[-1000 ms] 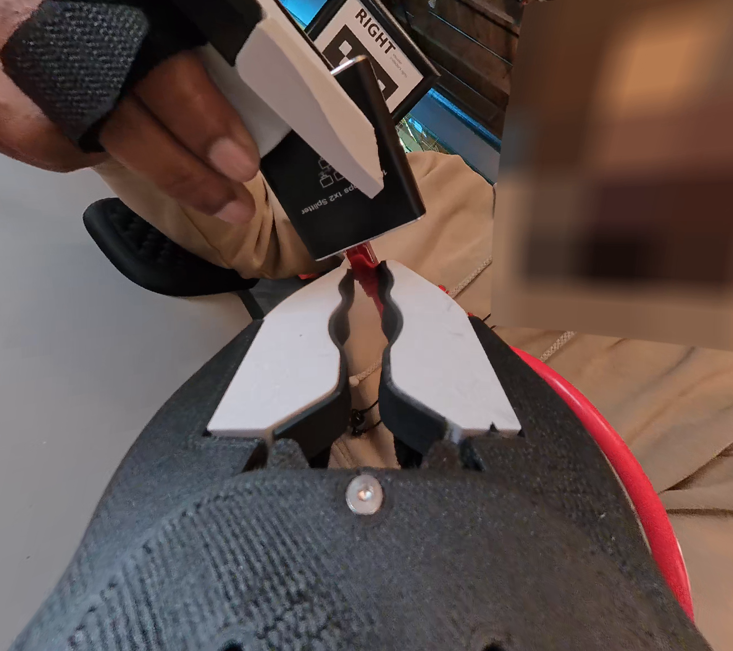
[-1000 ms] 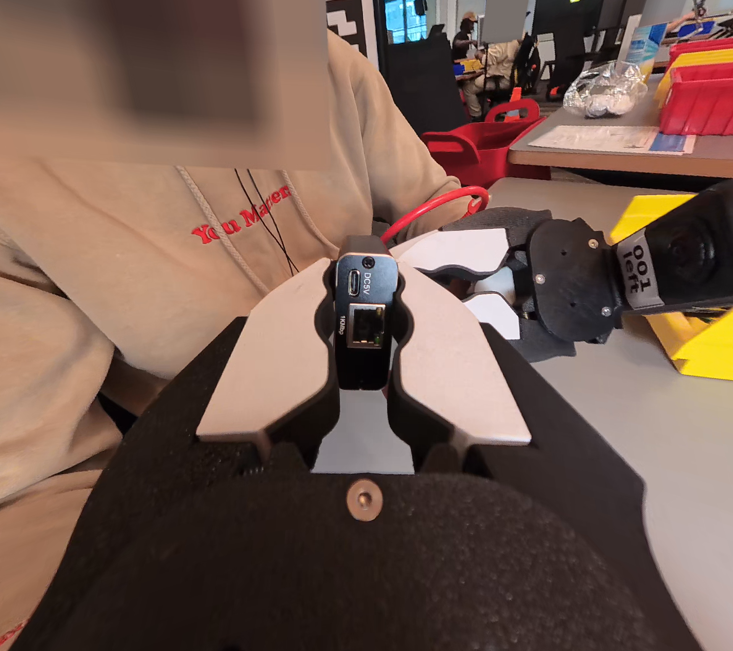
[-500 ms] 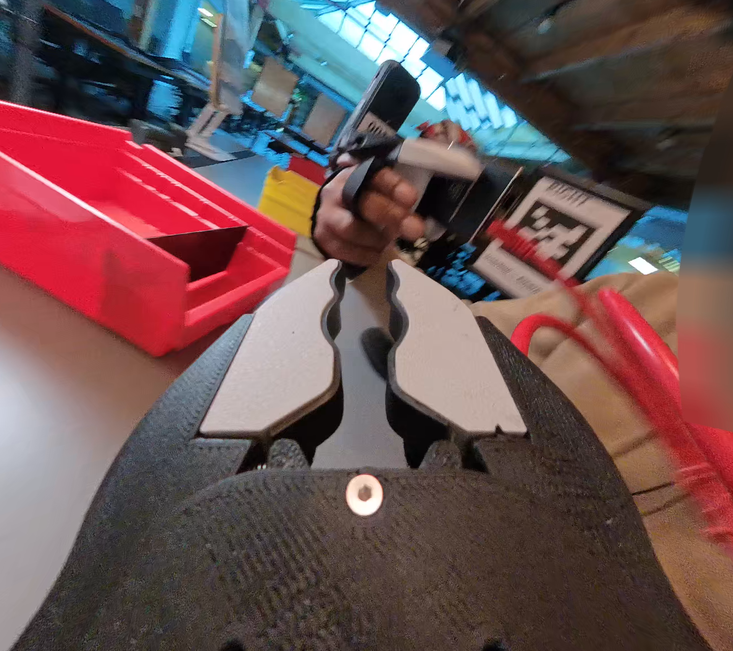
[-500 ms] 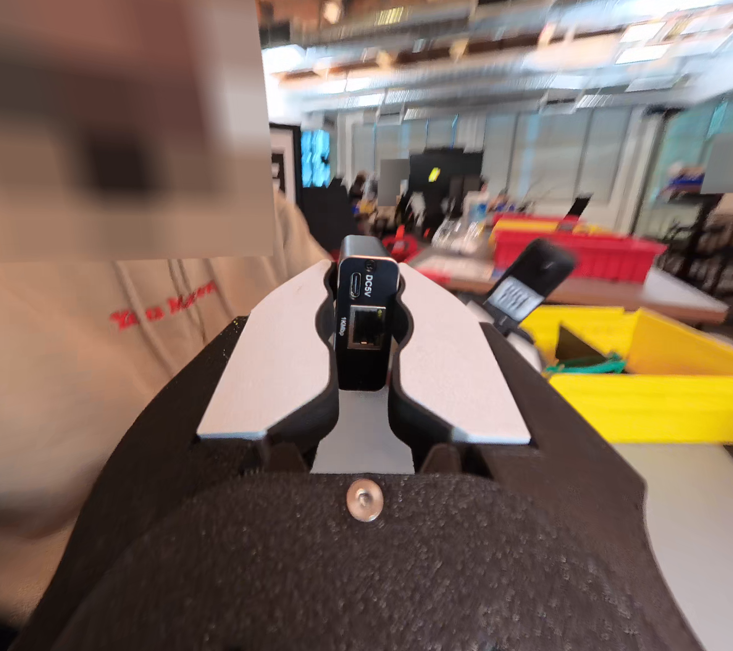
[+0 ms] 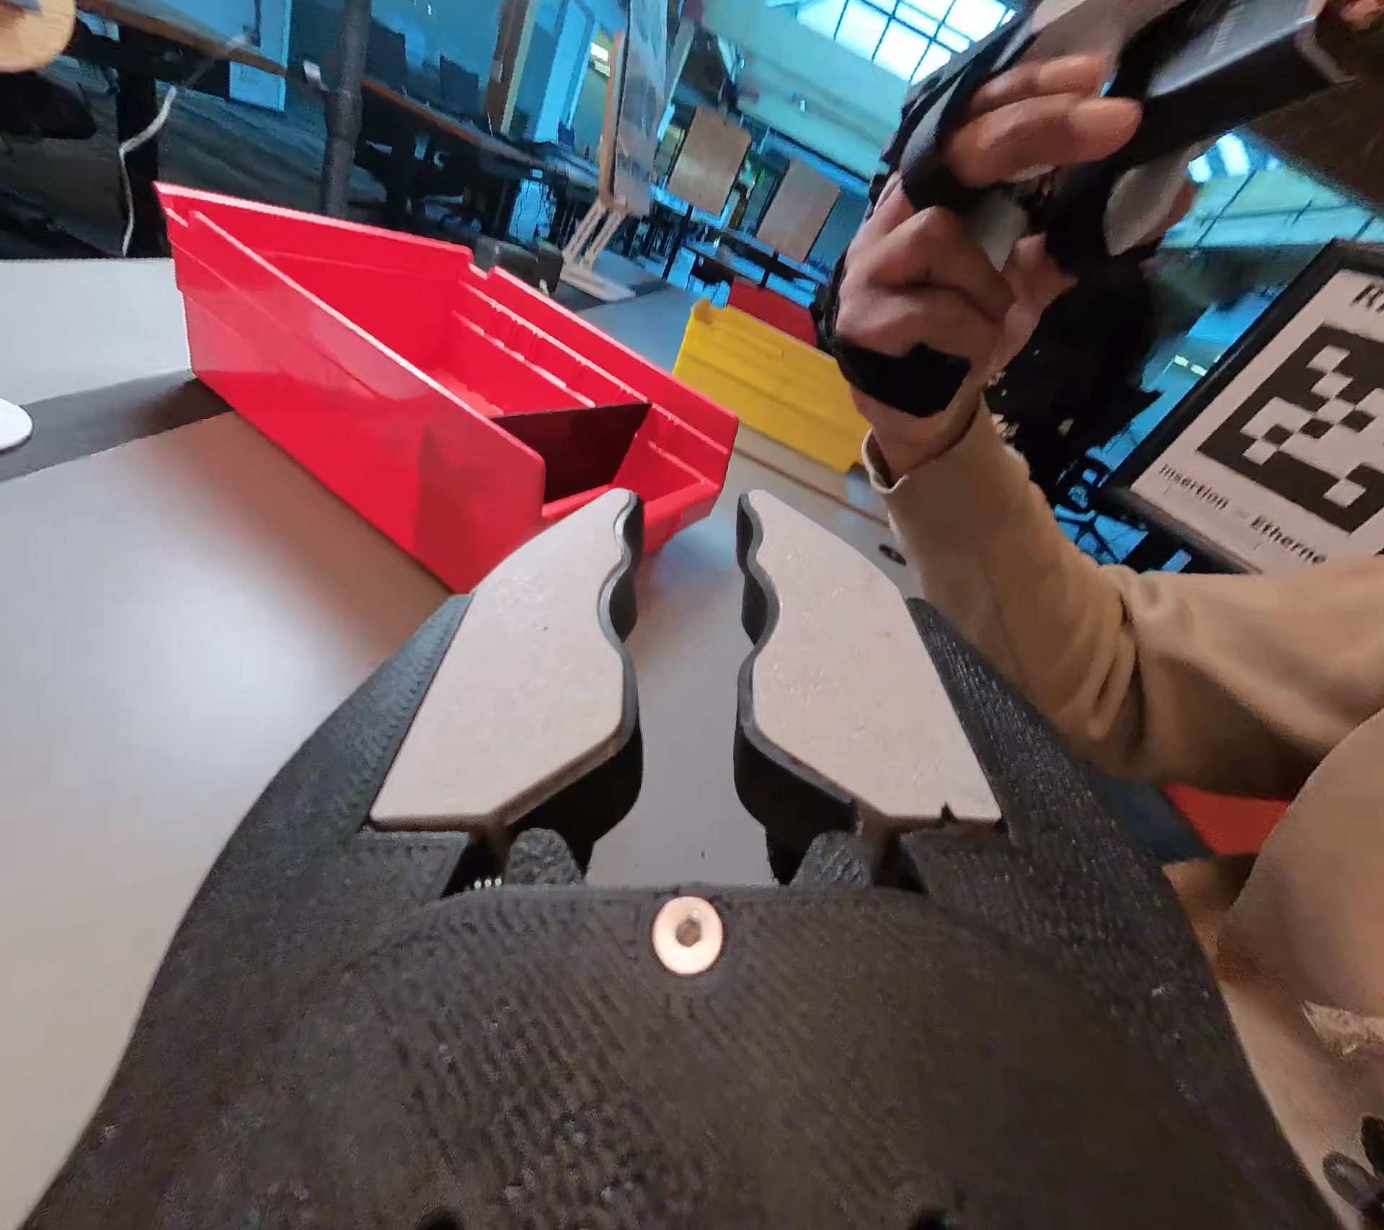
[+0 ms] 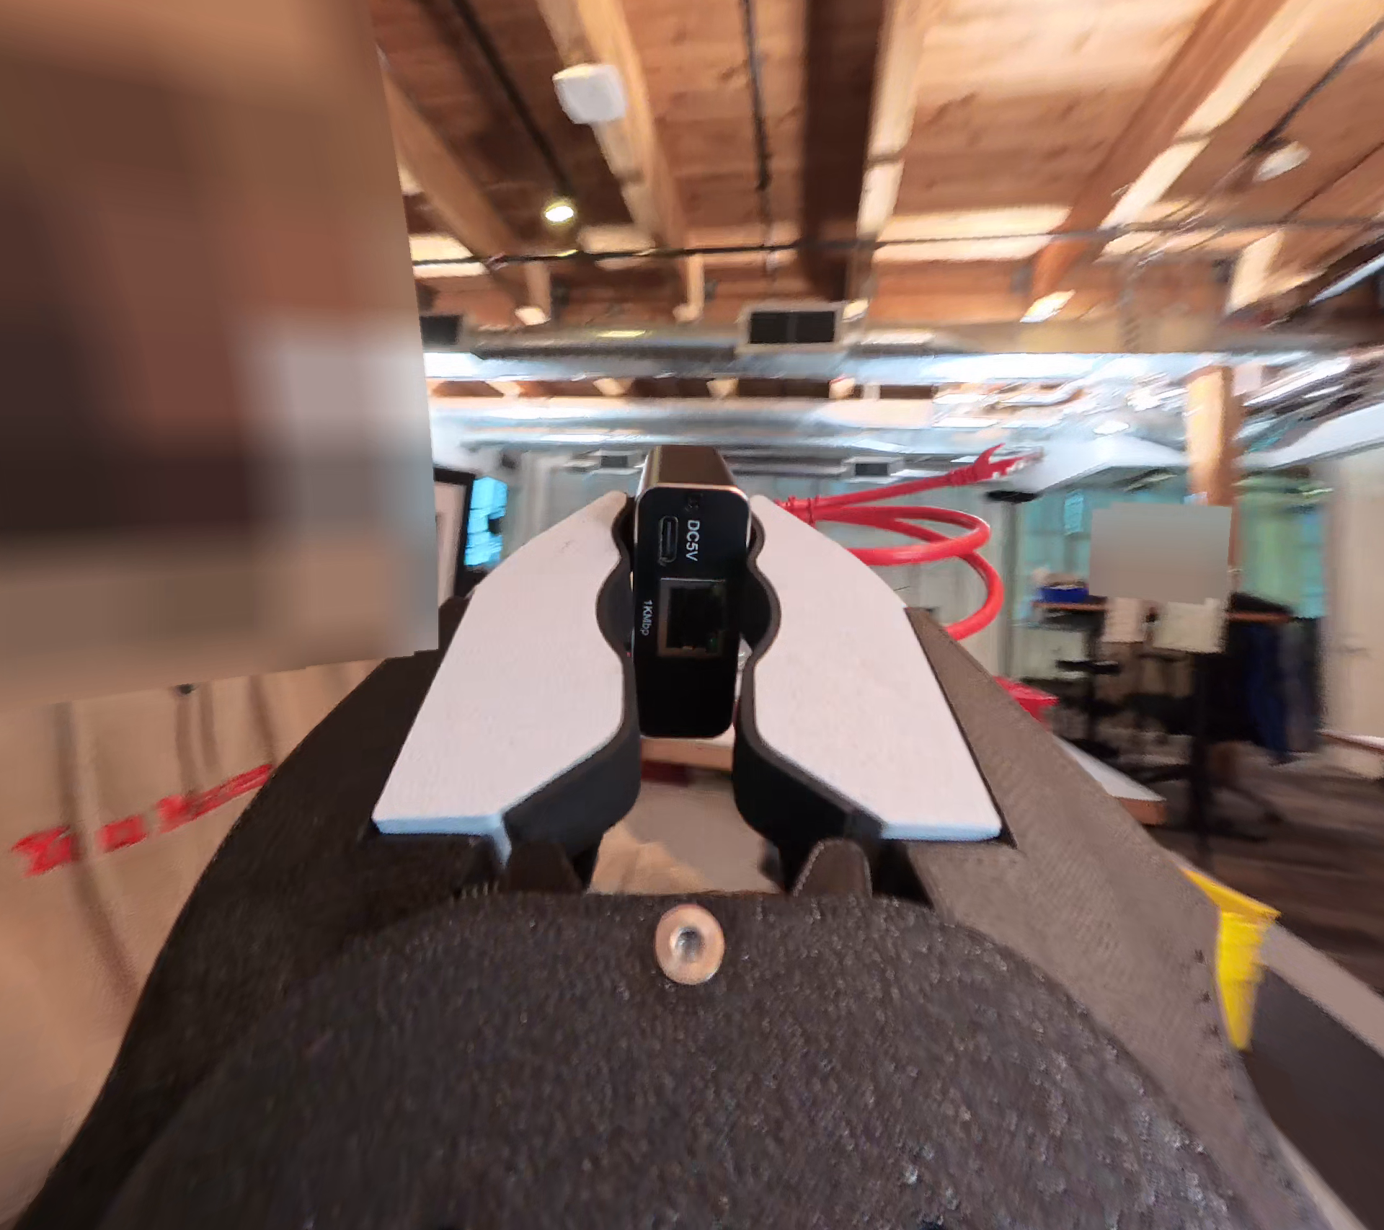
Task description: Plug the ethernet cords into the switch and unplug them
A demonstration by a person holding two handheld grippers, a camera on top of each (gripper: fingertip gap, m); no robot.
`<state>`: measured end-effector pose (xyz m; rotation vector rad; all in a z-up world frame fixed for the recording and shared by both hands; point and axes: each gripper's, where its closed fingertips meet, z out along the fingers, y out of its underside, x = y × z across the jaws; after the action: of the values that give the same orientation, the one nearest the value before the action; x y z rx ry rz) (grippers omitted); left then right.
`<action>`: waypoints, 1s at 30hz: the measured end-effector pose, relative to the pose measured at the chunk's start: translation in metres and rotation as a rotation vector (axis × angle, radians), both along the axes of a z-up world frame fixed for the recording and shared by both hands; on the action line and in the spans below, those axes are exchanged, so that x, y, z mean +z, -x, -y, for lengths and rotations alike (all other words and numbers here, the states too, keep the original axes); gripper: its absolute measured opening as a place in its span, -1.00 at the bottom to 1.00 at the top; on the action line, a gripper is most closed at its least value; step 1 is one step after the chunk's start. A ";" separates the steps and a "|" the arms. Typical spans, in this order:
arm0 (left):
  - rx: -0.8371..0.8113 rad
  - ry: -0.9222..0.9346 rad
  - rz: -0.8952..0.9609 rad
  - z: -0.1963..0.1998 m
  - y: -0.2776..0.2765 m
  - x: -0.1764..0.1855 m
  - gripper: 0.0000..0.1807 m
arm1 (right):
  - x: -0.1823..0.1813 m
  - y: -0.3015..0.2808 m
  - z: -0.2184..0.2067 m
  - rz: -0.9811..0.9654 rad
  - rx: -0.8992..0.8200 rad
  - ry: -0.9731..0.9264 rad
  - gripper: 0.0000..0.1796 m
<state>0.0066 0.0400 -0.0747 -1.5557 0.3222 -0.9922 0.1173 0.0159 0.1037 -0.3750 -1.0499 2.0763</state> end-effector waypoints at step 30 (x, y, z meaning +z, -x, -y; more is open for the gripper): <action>0.171 -0.475 -0.029 0.051 -0.020 0.117 -0.90 | -0.054 0.071 0.011 0.235 -0.088 -0.010 -0.72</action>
<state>0.0270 -0.0109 0.0423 -1.1440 0.4055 -0.6972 0.0460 0.0051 0.0493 -0.6611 -1.1580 1.9813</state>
